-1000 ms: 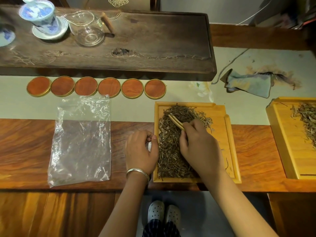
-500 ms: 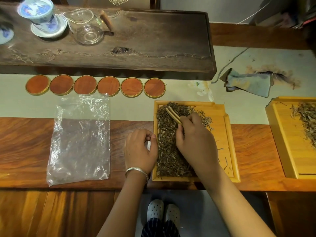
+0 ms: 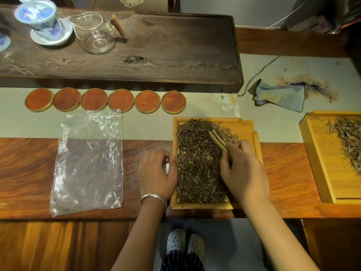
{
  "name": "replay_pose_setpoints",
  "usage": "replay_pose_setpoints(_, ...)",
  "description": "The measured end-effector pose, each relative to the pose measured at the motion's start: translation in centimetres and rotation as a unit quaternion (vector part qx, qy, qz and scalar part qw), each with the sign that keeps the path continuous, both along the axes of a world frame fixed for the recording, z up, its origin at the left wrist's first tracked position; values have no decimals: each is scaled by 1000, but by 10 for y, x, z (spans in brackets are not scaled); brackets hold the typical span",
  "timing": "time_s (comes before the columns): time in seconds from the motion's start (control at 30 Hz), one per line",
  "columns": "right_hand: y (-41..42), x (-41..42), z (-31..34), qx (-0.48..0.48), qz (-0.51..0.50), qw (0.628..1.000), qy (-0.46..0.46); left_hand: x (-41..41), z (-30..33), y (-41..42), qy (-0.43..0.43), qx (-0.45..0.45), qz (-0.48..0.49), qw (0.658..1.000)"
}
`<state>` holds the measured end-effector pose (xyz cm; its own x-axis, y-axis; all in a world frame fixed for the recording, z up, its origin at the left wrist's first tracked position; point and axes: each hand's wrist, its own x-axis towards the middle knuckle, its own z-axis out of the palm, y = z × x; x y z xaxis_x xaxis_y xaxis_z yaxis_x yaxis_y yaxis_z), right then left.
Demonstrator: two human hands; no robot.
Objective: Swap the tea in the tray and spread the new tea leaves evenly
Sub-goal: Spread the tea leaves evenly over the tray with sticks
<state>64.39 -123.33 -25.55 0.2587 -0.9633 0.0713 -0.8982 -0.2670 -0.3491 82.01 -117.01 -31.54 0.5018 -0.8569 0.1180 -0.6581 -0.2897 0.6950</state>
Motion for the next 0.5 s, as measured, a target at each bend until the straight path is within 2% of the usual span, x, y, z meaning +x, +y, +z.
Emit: replay_pose_setpoints(0.5,5,-32,1,1,-13,999,-35,1,-6,-1,-13,-12,-5,1000)
